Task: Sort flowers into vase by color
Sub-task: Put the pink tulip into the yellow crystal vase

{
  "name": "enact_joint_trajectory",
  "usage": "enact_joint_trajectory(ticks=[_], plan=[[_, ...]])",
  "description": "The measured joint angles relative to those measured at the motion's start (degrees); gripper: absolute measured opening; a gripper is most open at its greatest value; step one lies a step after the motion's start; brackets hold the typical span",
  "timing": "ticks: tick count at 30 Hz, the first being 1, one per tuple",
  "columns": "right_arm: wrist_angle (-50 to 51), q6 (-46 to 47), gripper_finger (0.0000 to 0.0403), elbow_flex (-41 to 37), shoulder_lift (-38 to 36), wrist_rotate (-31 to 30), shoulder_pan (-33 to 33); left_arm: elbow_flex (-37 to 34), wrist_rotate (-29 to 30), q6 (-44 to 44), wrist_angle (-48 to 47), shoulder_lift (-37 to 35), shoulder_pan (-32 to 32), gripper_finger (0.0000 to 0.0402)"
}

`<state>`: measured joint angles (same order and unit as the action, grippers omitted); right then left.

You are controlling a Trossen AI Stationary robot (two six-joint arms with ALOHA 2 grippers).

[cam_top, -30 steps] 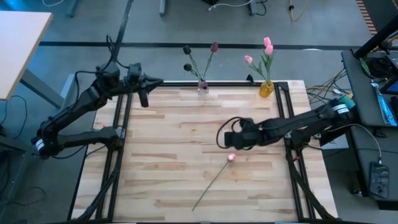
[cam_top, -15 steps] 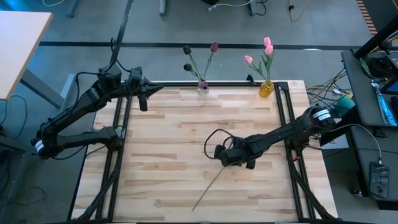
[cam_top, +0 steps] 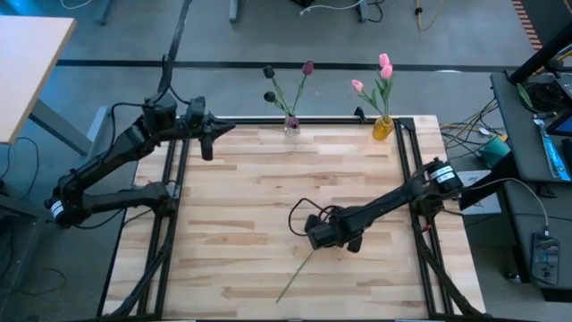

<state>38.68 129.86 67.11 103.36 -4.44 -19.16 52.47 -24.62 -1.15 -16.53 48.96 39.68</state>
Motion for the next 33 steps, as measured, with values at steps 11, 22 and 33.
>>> enact_joint_trajectory(ticks=[11, 22, 33], plan=[[0.73, -0.28, 0.0016, 2.18, 1.19, -10.02, 0.02, 0.0, 0.0, -1.51, -0.52, 0.14, 0.0, 0.0], [9.85, -24.02, 0.0013, 12.01, -3.38, -31.59, 3.04, 0.0, 0.02, -1.13, 0.16, 1.05, 0.0, 0.0], [6.08, -81.23, 0.0011, 16.0, -23.04, -40.08, 15.88, -0.02, 0.19, 1.96, 5.97, 4.99, 0.11, 0.0]])
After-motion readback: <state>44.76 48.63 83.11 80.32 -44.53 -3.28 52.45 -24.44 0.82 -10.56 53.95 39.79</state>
